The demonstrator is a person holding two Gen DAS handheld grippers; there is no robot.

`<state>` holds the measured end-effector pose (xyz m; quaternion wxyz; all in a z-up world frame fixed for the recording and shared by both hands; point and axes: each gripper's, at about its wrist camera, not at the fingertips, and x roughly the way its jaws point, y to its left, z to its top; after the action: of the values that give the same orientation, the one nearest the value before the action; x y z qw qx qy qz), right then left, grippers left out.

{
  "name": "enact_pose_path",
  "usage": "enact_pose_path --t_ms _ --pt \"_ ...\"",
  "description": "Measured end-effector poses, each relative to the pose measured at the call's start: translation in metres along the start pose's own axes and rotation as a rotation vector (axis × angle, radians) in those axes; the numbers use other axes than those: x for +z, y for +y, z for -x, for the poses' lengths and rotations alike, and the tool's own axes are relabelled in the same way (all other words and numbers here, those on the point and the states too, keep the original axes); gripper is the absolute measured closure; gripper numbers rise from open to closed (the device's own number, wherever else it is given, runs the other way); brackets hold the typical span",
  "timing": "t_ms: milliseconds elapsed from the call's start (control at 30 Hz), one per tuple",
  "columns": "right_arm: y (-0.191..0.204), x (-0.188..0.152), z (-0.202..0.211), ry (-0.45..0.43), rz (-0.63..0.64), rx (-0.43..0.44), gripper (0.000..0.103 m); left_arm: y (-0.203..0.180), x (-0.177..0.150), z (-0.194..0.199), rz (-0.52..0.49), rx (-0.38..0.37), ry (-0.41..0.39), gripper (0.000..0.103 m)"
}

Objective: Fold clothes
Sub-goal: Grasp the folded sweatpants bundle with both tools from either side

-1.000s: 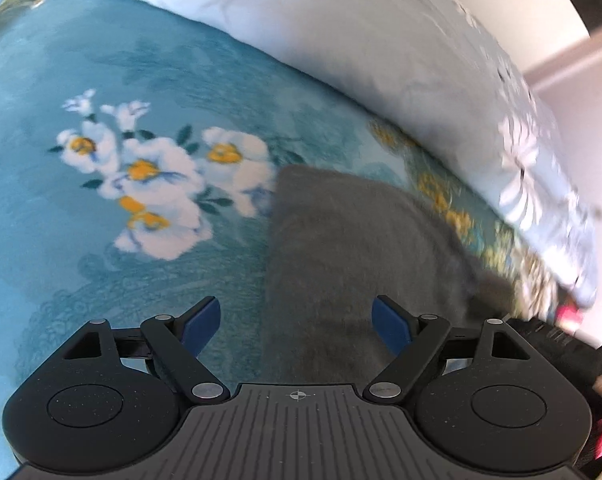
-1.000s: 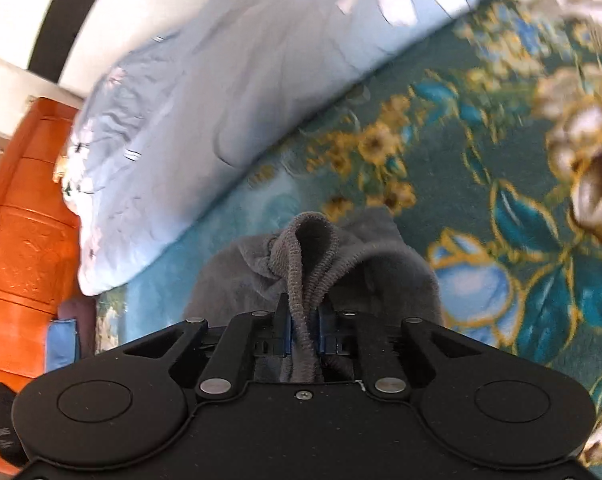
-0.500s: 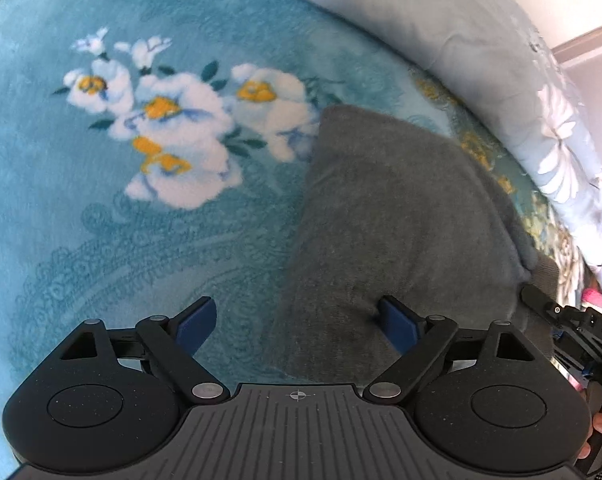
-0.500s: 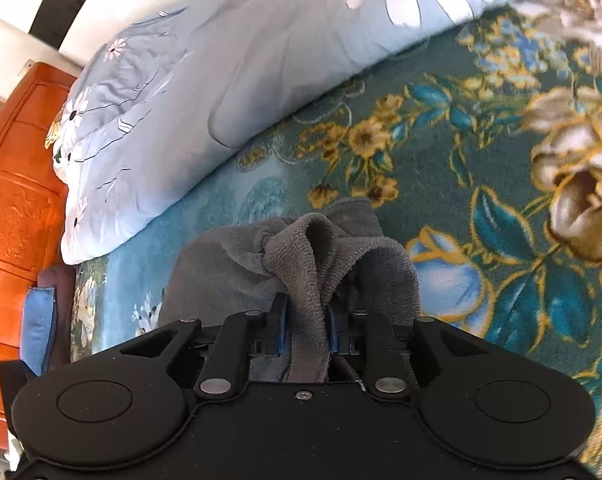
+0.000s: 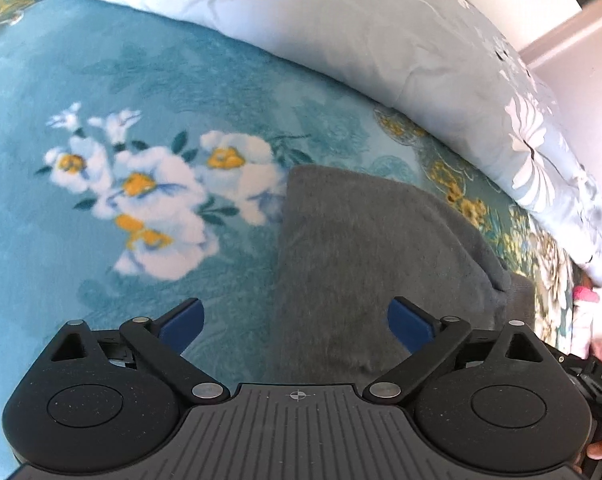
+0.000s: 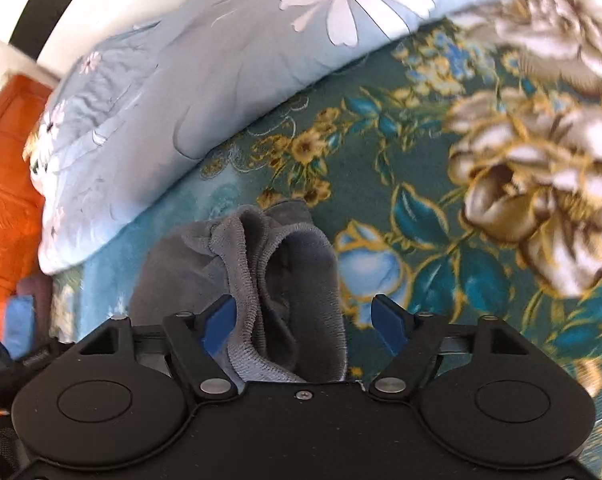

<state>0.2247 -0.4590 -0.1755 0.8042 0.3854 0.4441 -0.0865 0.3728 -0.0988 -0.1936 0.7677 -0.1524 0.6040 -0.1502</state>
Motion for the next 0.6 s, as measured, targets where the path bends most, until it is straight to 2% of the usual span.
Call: enact_pose_path --t_ms 100,233,367,600 --pt "-0.008 -0.003 -0.01 0.006 -0.056 0.061 0.016 -0.009 0.002 -0.016 -0.069 -0.035 0.037 0.0" --pt "-0.016 -0.002 -0.023 0.017 -0.064 0.075 0.012 -0.018 0.001 -0.035 -0.135 -0.061 0.069 0.0" --pt "-0.024 -0.001 -0.038 0.049 -0.077 0.107 0.011 -0.01 0.003 -0.051 -0.107 -0.111 0.112 0.0" --pt "-0.029 0.002 -0.061 0.119 -0.079 0.171 0.011 -0.002 0.013 -0.069 -0.127 -0.175 0.182 0.0"
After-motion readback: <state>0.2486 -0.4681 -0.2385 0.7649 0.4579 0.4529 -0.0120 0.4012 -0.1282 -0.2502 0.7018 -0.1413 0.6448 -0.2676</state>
